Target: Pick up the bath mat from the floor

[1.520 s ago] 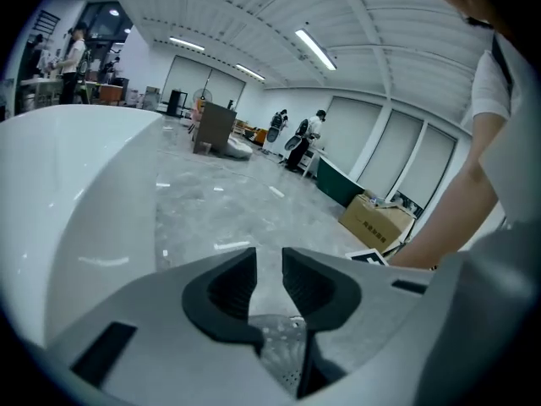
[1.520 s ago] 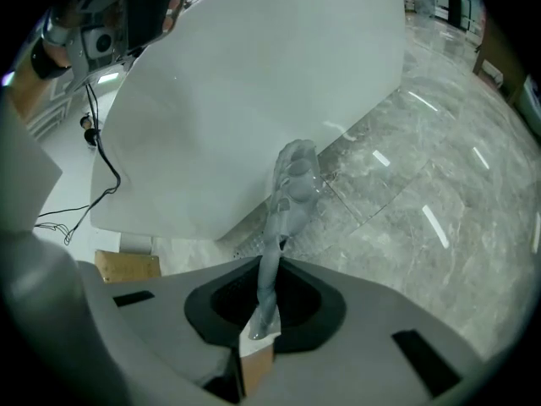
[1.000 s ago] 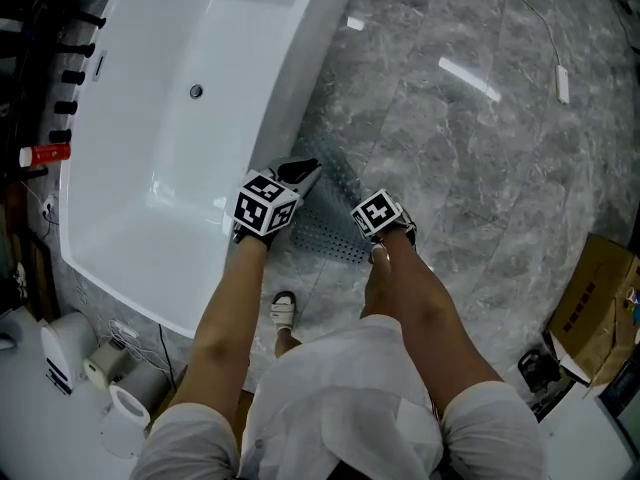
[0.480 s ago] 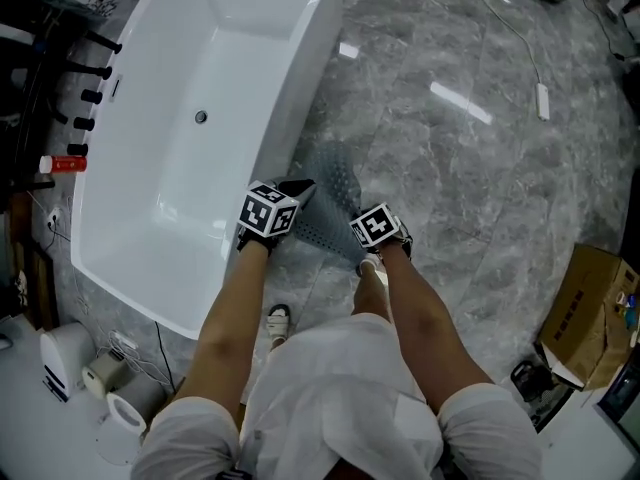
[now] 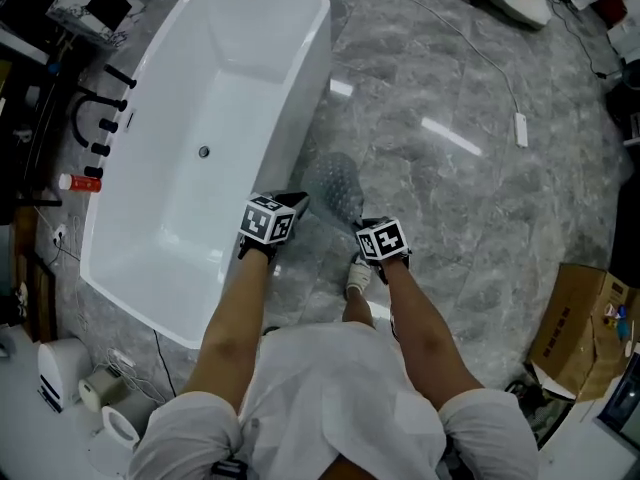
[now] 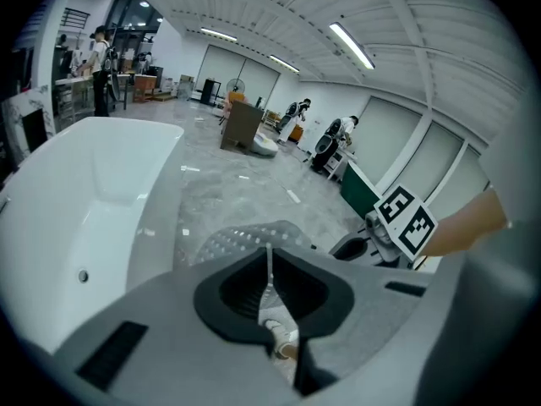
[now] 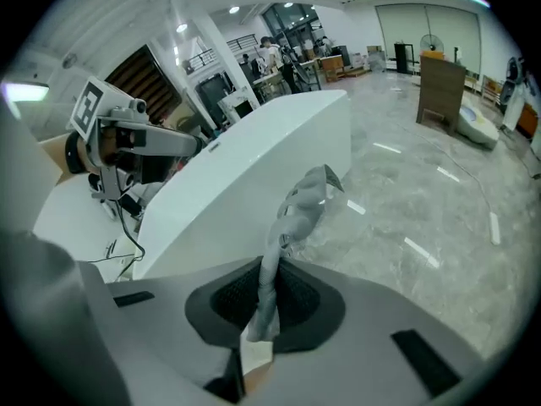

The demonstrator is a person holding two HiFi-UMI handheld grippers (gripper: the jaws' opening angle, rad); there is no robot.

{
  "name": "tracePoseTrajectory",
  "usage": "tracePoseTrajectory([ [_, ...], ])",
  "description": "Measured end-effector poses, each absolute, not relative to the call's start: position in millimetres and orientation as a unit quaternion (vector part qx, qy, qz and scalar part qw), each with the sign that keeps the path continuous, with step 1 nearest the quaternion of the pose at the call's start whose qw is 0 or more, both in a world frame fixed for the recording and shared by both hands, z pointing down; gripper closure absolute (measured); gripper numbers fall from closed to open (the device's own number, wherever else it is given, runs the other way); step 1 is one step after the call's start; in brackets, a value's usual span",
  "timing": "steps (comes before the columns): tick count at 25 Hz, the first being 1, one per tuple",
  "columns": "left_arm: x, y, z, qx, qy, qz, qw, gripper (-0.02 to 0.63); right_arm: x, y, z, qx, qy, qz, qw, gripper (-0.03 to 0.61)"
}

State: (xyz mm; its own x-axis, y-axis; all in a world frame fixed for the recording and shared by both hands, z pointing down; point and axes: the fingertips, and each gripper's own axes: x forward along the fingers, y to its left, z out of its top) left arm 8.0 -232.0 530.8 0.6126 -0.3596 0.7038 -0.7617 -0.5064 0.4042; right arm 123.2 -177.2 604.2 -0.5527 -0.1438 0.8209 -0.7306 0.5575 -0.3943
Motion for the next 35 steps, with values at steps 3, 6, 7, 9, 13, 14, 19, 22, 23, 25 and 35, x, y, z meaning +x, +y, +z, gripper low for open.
tracePoseTrajectory([
  [3, 24, -245, 503, 0.820, -0.354, 0.253, 0.373, 0.586, 138, -189, 568, 0.288, -0.804, 0.380, 0.355, 0.535],
  [6, 35, -261, 479, 0.817, -0.365, 0.248, 0.370, 0.586, 155, -206, 531, 0.299, -0.812, 0.380, 0.326, 0.537],
  [7, 36, -268, 471, 0.817, -0.370, 0.245, 0.367, 0.586, 160, -213, 519, 0.305, -0.815, 0.377, 0.316, 0.537],
  [9, 36, -283, 455, 0.820, -0.380, 0.234, 0.359, 0.586, 170, -229, 494, 0.319, -0.821, 0.368, 0.297, 0.537],
  [13, 31, -302, 428, 0.829, -0.388, 0.213, 0.343, 0.586, 187, -256, 456, 0.358, -0.823, 0.357, 0.260, 0.537],
  [14, 28, -306, 423, 0.830, -0.387, 0.211, 0.341, 0.586, 189, -261, 447, 0.370, -0.821, 0.355, 0.250, 0.537],
  [19, 1, -329, 395, 0.844, -0.385, 0.193, 0.320, 0.586, 191, -287, 407, 0.444, -0.804, 0.349, 0.186, 0.537],
  [22, -9, -340, 364, 0.867, -0.385, 0.161, 0.272, 0.586, 191, -295, 380, 0.483, -0.799, 0.330, 0.138, 0.537],
  [23, -10, -342, 352, 0.876, -0.383, 0.150, 0.251, 0.586, 191, -297, 371, 0.495, -0.797, 0.323, 0.122, 0.537],
  [25, -12, -344, 326, 0.892, -0.378, 0.130, 0.210, 0.586, 191, -299, 352, 0.517, -0.793, 0.307, 0.095, 0.537],
  [35, -21, -344, 226, 0.923, -0.375, 0.039, 0.075, 0.586, 201, -293, 270, 0.580, -0.788, 0.204, 0.011, 0.537],
])
